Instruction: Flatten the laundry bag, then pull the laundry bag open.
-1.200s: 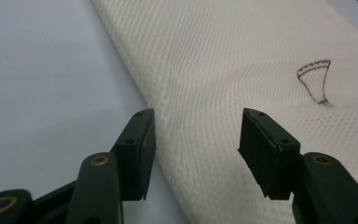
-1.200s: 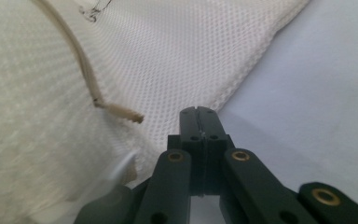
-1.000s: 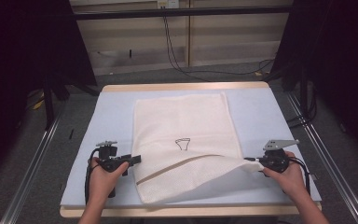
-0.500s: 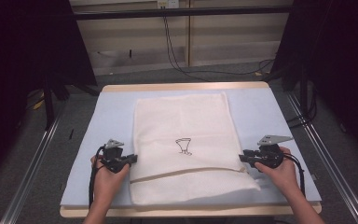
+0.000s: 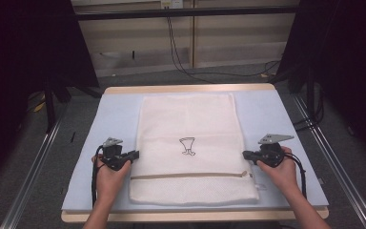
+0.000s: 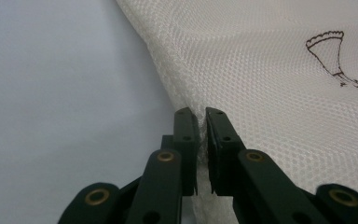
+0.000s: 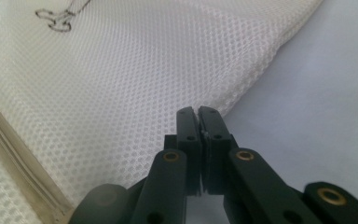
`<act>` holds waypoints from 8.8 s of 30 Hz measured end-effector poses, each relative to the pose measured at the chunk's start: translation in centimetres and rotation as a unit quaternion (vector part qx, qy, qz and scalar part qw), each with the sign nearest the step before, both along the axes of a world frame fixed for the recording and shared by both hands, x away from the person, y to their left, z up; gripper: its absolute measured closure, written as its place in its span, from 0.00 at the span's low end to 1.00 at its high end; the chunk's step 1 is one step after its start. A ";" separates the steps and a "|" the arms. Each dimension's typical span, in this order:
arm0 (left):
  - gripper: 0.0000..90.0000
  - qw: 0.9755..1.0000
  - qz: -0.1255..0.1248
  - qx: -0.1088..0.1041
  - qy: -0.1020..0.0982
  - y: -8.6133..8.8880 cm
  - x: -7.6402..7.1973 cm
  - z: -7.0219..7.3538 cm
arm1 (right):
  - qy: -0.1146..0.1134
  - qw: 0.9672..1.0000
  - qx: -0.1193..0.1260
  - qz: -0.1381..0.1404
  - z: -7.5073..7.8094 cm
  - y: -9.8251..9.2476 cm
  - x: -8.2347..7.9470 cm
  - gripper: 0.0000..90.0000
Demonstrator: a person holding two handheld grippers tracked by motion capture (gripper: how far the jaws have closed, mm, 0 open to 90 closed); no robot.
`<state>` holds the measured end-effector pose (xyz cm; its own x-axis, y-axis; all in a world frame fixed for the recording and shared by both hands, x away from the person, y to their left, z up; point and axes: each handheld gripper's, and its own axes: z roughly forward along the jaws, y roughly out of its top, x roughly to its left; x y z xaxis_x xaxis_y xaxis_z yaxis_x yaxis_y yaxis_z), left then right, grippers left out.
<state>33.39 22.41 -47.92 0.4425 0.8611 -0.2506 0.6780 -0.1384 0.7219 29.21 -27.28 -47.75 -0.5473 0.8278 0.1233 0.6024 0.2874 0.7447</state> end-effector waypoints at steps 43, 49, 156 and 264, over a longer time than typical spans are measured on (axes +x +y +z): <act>0.47 0.997 -0.052 -0.055 -0.013 -2.0 -1.0 3.2 | -0.043 0.998 0.027 0.027 1.5 -0.5 -2.8 0.99; 0.44 0.995 -0.078 -0.064 -0.003 -3.6 -1.1 3.2 | -0.044 0.998 0.021 0.048 1.5 -0.2 -3.3 1.00; 0.97 0.940 -0.253 -0.088 0.212 -27.1 -3.6 -0.5 | -0.021 0.993 -0.036 0.114 -0.4 1.4 -5.6 1.00; 0.97 0.941 -0.191 -0.154 0.234 -12.3 -2.2 1.0 | -0.015 0.992 -0.037 0.120 -0.4 1.2 -5.6 1.00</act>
